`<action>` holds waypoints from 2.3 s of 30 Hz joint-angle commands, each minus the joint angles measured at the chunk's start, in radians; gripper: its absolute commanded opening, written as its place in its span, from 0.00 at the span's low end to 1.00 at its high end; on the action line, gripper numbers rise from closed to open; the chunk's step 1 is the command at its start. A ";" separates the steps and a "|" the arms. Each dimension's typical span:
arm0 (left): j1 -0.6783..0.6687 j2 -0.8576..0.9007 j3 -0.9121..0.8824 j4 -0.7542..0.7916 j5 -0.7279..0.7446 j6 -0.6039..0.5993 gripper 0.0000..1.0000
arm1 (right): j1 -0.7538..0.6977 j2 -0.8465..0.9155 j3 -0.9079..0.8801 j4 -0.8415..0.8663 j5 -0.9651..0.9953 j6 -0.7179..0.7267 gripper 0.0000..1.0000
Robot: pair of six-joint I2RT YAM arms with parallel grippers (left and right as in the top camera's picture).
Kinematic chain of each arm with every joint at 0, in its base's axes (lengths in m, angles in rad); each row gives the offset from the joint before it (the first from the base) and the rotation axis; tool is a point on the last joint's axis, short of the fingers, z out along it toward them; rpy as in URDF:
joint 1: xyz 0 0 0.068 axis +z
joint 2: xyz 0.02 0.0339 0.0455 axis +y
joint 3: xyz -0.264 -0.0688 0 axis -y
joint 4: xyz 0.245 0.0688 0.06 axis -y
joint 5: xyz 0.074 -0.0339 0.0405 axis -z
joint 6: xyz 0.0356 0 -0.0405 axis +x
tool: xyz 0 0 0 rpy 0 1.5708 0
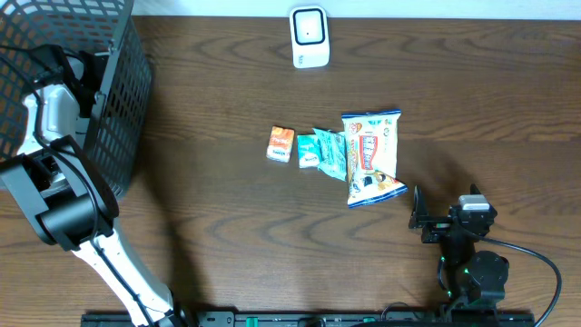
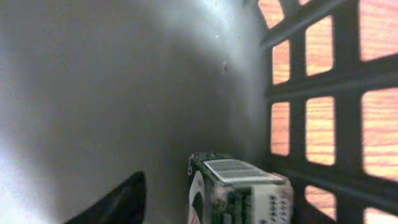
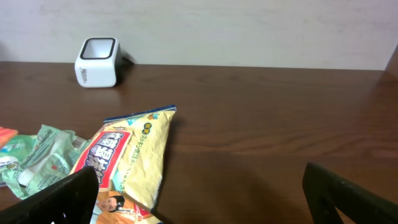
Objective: Scan the item barcode
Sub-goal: 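Grasp the green Zam-Buk tin in the basket corner with the left gripper, then lift the tin out and hold its barcode at the scanner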
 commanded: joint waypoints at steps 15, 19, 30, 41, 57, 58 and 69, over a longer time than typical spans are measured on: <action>0.000 -0.112 0.014 0.035 -0.077 -0.207 0.26 | -0.005 -0.004 -0.001 -0.004 0.001 0.010 0.99; 0.000 -0.201 0.014 0.047 -0.068 -0.241 0.24 | -0.005 -0.004 -0.001 -0.004 0.000 0.010 0.99; 0.000 -0.579 0.014 0.090 -0.068 -0.419 0.23 | -0.005 -0.004 -0.001 -0.004 0.000 0.010 0.99; -0.062 -0.801 0.014 0.113 0.264 -0.756 0.23 | -0.005 -0.004 -0.001 -0.004 0.001 0.010 0.99; -0.533 -0.641 -0.002 -0.383 -0.242 -0.692 0.23 | -0.005 -0.004 -0.001 -0.004 0.000 0.010 0.99; -0.554 -0.621 -0.002 -0.401 -0.262 -0.692 0.23 | -0.005 -0.004 -0.001 -0.004 0.000 0.010 0.99; -0.708 -0.276 -0.002 -0.441 -0.387 -0.692 0.23 | -0.005 -0.004 -0.001 -0.004 0.000 0.010 0.99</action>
